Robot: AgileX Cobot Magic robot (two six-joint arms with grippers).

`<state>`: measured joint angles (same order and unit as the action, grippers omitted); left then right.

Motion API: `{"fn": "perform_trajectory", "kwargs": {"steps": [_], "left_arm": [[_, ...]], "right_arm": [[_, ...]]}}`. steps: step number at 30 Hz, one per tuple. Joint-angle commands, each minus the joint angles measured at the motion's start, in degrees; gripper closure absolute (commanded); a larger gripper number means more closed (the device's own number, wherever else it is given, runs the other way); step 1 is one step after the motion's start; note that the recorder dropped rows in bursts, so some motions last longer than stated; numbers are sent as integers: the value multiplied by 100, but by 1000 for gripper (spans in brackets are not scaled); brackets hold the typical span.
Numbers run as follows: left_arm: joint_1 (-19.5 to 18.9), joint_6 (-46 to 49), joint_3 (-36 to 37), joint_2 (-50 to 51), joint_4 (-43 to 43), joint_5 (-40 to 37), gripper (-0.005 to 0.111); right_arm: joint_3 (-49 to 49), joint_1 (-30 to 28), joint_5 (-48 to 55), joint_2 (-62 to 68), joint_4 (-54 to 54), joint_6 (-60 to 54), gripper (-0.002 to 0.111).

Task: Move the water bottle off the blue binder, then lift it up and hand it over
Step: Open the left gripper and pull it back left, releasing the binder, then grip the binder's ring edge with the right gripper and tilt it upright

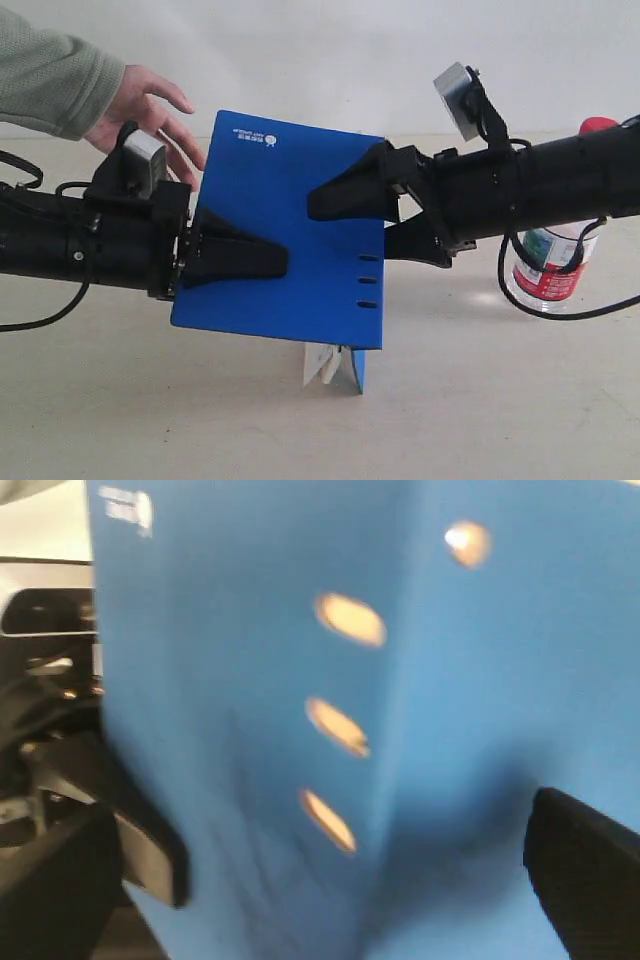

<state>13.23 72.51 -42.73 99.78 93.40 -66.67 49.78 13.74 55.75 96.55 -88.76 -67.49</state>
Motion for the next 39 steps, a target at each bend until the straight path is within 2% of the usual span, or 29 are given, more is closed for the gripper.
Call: {"fn": "perform_trajectory", "kwargs": {"steps": [1, 4, 7, 9, 12, 14, 16, 24, 28, 31, 35, 39], "left_arm": [[83, 160, 39, 196, -137, 222, 102], [83, 220, 39, 393, -2, 166, 102], [83, 384, 39, 637, 111, 76, 101], [83, 563, 39, 796, 173, 19, 93], [70, 665, 4, 940, 211, 40, 62], [70, 675, -37, 950, 200, 70, 25], [70, 732, -51, 950, 211, 70, -1], [-275, 833, -174, 950, -207, 130, -3], [-275, 1070, -174, 950, -234, -6, -3], [-275, 1184, -174, 950, -221, -121, -3], [-275, 1375, -61, 950, -229, -50, -3], [-307, 1764, 176, 950, 81, 245, -3]], "right_arm": [[175, 9, 257, -9, -50, -88, 3], [184, 9, -6, -9, 111, -64, 3], [184, 9, -549, -9, 739, 434, 3], [184, 9, -724, -9, 956, 568, 3], [184, 9, -725, -9, 956, 568, 3], [184, 9, -725, -9, 981, 568, 3], [184, 9, -737, -9, 981, 568, 3], [184, 19, -880, -9, 981, 531, 3], [184, 228, -895, 3, 1061, 508, 3], [184, 473, -1307, 3, 1515, 681, 3], [184, 625, -1840, 12, 2585, 1593, 3], [184, 625, -1753, 12, 2616, 1708, 3]]}}
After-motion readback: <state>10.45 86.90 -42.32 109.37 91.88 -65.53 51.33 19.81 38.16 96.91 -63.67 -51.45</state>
